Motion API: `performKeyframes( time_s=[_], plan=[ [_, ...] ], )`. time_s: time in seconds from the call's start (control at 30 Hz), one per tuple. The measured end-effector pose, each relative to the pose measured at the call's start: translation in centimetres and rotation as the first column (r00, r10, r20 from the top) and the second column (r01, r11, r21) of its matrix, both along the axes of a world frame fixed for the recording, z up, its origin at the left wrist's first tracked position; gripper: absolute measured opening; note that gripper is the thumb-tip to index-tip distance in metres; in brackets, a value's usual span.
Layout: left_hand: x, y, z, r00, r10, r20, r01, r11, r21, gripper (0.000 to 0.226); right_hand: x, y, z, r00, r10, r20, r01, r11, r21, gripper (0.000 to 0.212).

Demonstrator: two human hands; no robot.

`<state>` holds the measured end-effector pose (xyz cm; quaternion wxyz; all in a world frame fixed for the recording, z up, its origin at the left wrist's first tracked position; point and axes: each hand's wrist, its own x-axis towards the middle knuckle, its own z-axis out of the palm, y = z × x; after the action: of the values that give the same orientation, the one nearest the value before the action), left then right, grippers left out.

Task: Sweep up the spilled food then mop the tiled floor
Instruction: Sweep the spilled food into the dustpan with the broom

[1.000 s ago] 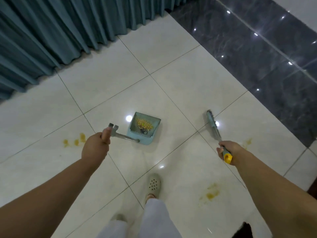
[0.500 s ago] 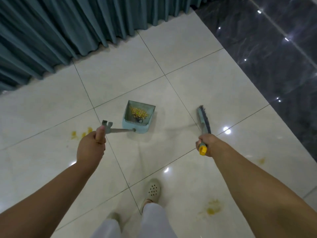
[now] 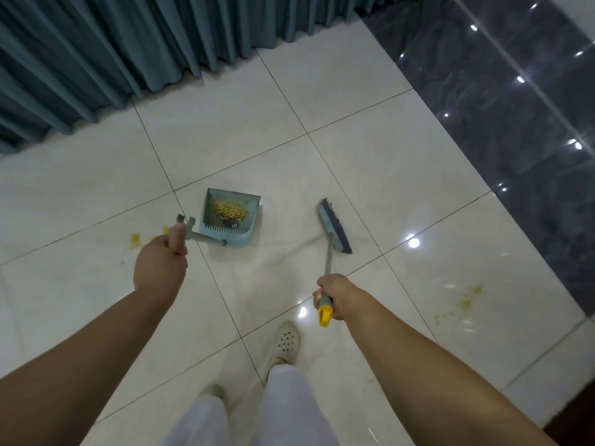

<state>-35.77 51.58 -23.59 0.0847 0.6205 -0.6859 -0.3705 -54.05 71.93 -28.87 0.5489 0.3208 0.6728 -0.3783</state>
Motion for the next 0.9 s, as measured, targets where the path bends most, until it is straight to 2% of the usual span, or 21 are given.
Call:
performKeyframes(
  time_s=[0.33,0.5,0.6,0.77,0.9],
  plan=[
    [8.8,0.8,0.0,1.000,-0.021,-0.001,0.021,0.999,0.024,0.068,13.6,-0.5,0.7,0.992,0.101,0.077,-0.102,0.995,0.008,0.014],
    [12.5,1.3,1.0,1.000,0.001,-0.026,0.000,0.999,0.043,0.067,20.3,-0.4,1.4,0.991,0.047,0.127,-0.045,0.999,-0.015,0.021],
    [13.9,1.3,1.4,1.000,-0.004,-0.019,0.005,0.999,0.051,0.067,21.9,-0.4,3.0,0.985,0.045,0.166,-0.033,0.997,-0.070,0.007],
    [15.3,0.4,1.9,1.000,0.012,0.002,-0.012,0.999,0.041,0.070,21.9,-1.3,5.4,0.994,0.049,0.094,-0.042,0.997,-0.072,0.011],
    [15.3,-0.6,1.6,0.998,0.056,0.006,-0.057,0.998,0.027,0.072,18.8,-2.5,5.8,0.993,0.120,-0.003,-0.120,0.990,-0.073,0.015]
  ],
)
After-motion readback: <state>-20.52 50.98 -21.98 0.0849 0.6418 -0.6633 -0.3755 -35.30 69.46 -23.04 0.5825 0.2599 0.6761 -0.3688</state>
